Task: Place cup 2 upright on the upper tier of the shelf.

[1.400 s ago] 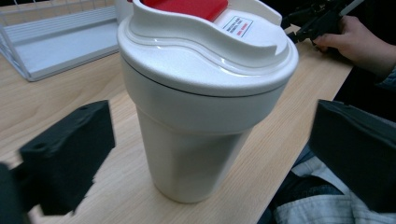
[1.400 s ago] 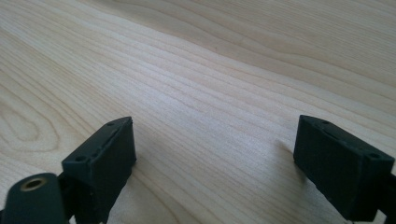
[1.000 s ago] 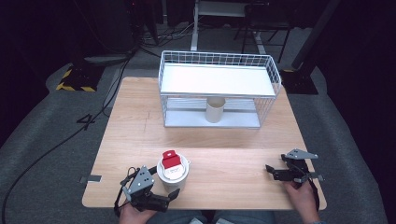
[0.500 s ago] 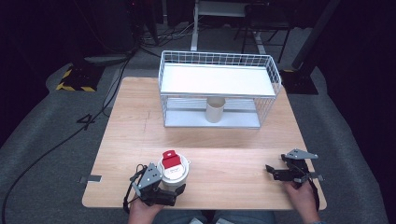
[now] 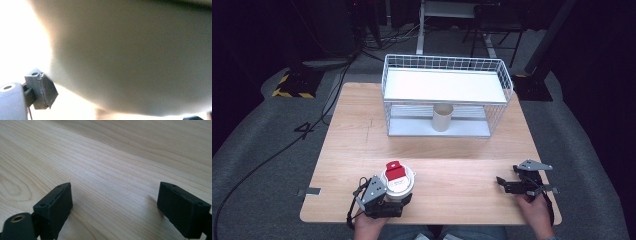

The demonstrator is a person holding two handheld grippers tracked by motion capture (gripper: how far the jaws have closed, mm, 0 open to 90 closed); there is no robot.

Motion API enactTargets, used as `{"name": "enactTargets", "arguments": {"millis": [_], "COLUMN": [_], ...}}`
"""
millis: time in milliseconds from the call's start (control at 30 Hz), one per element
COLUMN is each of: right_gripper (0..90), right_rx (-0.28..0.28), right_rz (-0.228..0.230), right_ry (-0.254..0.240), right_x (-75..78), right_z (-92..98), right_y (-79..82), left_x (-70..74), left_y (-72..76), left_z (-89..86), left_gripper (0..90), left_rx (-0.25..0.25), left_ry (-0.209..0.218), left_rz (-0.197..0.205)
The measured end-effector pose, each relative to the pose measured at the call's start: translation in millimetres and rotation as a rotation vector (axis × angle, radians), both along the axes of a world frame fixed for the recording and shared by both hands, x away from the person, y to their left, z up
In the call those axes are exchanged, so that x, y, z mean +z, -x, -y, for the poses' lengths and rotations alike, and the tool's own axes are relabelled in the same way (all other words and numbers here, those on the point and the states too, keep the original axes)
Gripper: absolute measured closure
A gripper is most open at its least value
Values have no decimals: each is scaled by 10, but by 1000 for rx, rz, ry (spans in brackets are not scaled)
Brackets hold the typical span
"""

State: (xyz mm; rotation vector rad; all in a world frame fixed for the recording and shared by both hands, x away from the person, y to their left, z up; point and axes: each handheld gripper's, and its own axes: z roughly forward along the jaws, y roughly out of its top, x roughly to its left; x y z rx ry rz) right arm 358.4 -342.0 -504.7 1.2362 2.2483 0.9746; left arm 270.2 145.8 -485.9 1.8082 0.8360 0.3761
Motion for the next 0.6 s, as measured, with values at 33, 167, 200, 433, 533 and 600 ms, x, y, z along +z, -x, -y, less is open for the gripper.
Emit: {"name": "enactTargets", "arguments": {"millis": [33, 167, 200, 433, 533, 600], "right_gripper": [132, 132, 132, 132, 132, 132], "right_rx": [0, 0, 0, 0, 0, 0], "right_rz": [0, 0, 0, 0, 0, 0], "right_ry": [0, 0, 0, 0, 0, 0], "right_x": [0, 0, 0, 0, 0, 0], "right_z": [0, 0, 0, 0, 0, 0], "right_y": [0, 0, 0, 0, 0, 0], "left_x": [2, 1, -2, -3, 0, 3], "left_y": [11, 31, 37, 42, 45, 40], "left_z": [1, 7, 11, 17, 19, 18], "left_gripper": [109, 123, 124, 131, 132, 133], "left_rx": [4, 15, 19, 29, 31, 29], "left_ry": [-8, -18, -14, -18, -20, -23], "left_rz": [14, 40, 40, 49, 47, 51]}}
